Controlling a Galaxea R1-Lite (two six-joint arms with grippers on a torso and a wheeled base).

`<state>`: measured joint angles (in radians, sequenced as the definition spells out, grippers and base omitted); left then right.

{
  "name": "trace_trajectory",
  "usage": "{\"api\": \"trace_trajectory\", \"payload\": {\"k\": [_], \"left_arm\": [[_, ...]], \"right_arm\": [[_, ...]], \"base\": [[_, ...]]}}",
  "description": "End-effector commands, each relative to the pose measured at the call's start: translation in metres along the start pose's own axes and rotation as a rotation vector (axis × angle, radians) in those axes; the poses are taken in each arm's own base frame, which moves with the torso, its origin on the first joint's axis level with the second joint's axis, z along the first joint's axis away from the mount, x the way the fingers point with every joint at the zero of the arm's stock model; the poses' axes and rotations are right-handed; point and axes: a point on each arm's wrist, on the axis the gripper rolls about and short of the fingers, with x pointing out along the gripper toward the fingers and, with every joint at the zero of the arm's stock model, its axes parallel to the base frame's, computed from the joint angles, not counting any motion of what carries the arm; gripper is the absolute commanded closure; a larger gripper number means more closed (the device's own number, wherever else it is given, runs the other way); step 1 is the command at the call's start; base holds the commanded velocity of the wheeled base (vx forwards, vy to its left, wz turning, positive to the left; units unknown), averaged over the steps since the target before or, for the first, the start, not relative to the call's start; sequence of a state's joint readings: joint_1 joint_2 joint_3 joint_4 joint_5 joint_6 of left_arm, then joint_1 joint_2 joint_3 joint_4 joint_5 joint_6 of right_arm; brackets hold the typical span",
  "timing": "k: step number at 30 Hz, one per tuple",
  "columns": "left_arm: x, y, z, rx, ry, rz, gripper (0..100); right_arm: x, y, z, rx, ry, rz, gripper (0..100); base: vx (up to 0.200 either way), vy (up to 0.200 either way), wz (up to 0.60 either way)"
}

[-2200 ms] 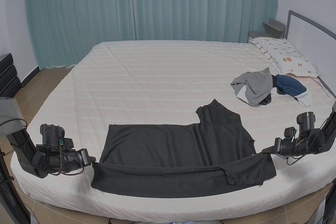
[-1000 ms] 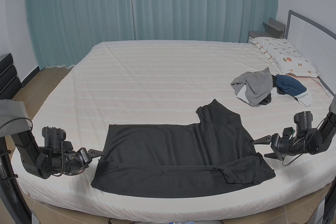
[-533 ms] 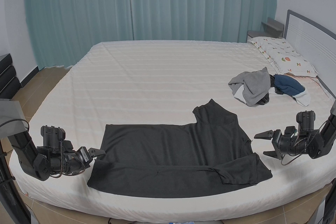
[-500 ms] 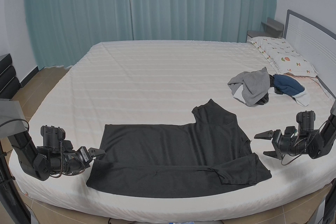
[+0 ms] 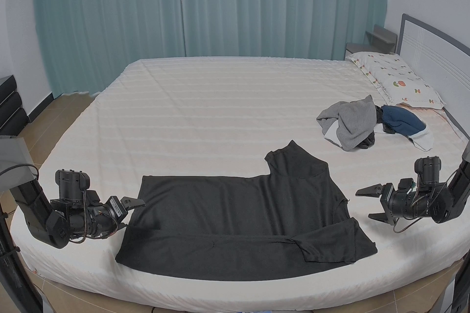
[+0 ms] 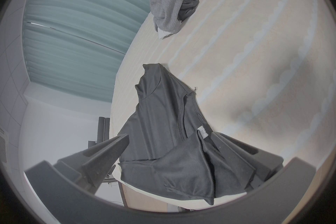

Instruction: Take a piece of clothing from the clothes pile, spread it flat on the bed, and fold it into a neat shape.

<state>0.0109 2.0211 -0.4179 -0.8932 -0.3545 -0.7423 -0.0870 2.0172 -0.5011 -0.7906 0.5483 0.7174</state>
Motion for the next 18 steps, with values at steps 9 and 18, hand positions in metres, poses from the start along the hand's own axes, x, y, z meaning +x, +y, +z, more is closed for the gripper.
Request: {"api": "trace_trajectory", "payload": {"k": [9,18], "left_arm": [[0.019,-0.02,0.036,0.043,-0.115,-0.057,0],[0.081,-0.016,0.068,0.061,-0.148,-0.074,0]], "right_arm": [[0.0,0.0,-0.001,-0.002,0.001,-0.001,0],[0.001,0.0,-0.004,-0.007,0.014,-0.005,0]], "base": [[0.0,0.0,0.0],[0.0,0.0,0.0]]}}
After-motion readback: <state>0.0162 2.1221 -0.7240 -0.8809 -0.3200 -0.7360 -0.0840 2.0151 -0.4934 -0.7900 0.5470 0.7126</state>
